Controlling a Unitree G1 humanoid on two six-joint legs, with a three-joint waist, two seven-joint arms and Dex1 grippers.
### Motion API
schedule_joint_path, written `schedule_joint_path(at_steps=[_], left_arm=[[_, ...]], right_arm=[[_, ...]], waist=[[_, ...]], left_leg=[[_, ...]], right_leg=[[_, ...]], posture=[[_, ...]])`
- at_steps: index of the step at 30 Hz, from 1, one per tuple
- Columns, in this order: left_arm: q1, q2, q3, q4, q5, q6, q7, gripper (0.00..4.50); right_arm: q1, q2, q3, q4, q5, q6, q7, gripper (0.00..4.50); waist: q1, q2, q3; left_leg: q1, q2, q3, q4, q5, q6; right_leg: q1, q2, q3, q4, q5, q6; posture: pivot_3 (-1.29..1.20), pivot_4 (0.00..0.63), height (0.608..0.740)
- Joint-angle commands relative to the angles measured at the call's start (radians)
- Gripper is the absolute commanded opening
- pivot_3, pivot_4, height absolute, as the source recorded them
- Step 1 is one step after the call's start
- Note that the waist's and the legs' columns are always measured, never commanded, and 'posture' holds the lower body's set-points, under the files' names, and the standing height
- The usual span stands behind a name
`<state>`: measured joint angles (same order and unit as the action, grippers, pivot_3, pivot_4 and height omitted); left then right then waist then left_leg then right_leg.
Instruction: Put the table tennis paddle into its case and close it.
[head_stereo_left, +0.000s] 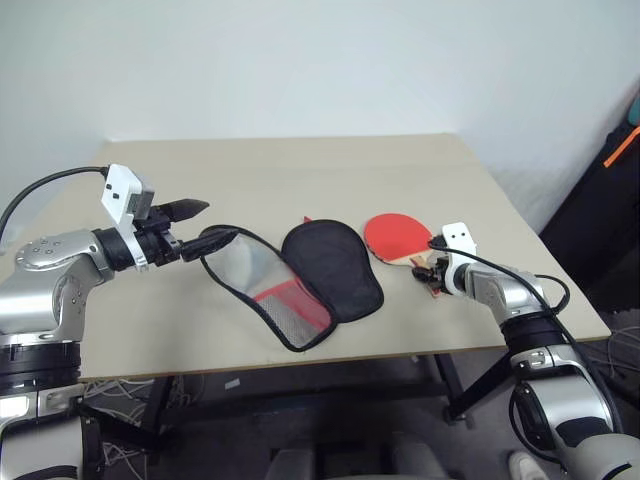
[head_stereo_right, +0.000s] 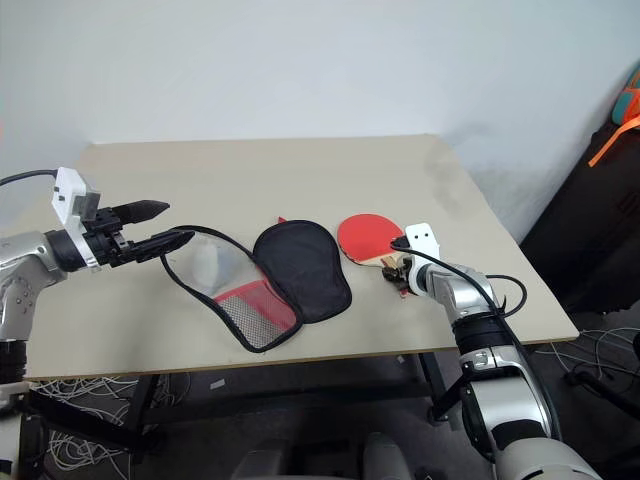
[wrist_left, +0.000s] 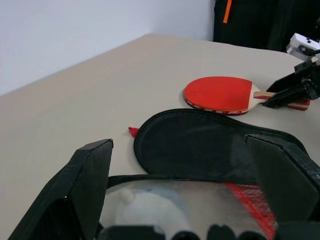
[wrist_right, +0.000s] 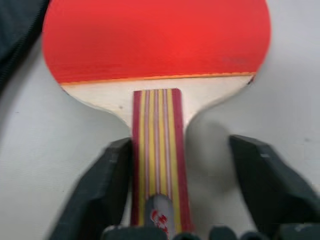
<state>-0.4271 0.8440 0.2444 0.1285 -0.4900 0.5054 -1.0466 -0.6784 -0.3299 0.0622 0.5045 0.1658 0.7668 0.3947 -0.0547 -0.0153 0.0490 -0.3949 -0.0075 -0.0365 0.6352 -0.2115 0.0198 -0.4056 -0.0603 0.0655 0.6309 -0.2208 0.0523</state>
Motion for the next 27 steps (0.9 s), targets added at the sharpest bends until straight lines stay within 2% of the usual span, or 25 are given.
schedule_joint_path(at_steps=[1,3,4,9,12,19,27], left_arm=[[0.001,0.001,0.027,-0.035,-0.012,-0.014,0.012,4.50],[0.005,0.000,0.028,-0.036,-0.011,-0.016,0.016,4.50],[0.008,-0.001,0.028,-0.036,-0.011,-0.017,0.018,4.50],[0.009,-0.006,0.022,-0.027,-0.005,-0.023,0.026,4.50],[0.001,-0.007,0.016,-0.020,-0.003,-0.024,0.028,4.50],[-0.032,-0.012,-0.004,0.006,0.007,-0.027,0.023,4.50],[-0.042,-0.015,-0.016,0.009,0.006,-0.021,0.023,4.50]], right_arm=[[-0.040,0.013,-0.040,0.011,-0.015,-0.018,-0.054,1.77],[-0.050,0.025,-0.061,0.020,-0.018,-0.039,-0.086,1.14],[-0.057,0.032,-0.072,0.024,-0.021,-0.059,-0.107,1.11],[-0.102,0.089,-0.171,-0.011,0.051,-0.056,-0.150,1.11],[-0.109,0.123,-0.169,-0.078,0.076,-0.023,-0.126,1.11],[-0.098,0.288,-0.073,-0.339,0.114,0.169,-0.153,1.11],[-0.055,0.397,0.022,-0.360,0.101,0.241,-0.177,1.11]], waist=[[0.000,0.000,0.000],[0.000,0.000,0.000],[0.000,0.000,0.000],[0.000,0.001,0.000],[-0.001,0.001,0.001],[-0.013,0.001,0.001],[-0.014,0.000,0.000]], left_leg=[[0.000,0.001,0.000,0.000,0.000,0.000],[0.000,0.002,0.000,0.002,0.000,0.000],[0.000,0.003,0.000,0.003,0.000,0.000],[-0.002,0.004,0.000,0.004,0.000,0.000],[-0.002,0.005,0.001,0.002,0.000,0.000],[-0.001,0.007,0.000,0.002,0.000,-0.001],[-0.001,0.007,-0.001,0.004,-0.001,-0.003]], right_leg=[[0.000,0.001,0.000,0.000,0.000,-0.001],[0.001,0.003,0.001,0.000,0.001,-0.002],[0.001,0.004,0.001,0.000,0.002,-0.002],[-0.001,0.005,0.002,0.000,0.004,-0.002],[-0.003,0.006,0.003,0.000,0.004,-0.002],[-0.004,0.009,0.003,0.004,0.003,-0.002],[-0.005,0.009,0.003,0.008,0.003,-0.002]], posture=[[0.00,0.000,0.739],[0.00,0.000,0.739],[0.00,0.000,0.739],[0.00,0.000,0.739],[0.00,0.000,0.739],[0.00,0.000,0.739],[0.00,0.000,0.739]])
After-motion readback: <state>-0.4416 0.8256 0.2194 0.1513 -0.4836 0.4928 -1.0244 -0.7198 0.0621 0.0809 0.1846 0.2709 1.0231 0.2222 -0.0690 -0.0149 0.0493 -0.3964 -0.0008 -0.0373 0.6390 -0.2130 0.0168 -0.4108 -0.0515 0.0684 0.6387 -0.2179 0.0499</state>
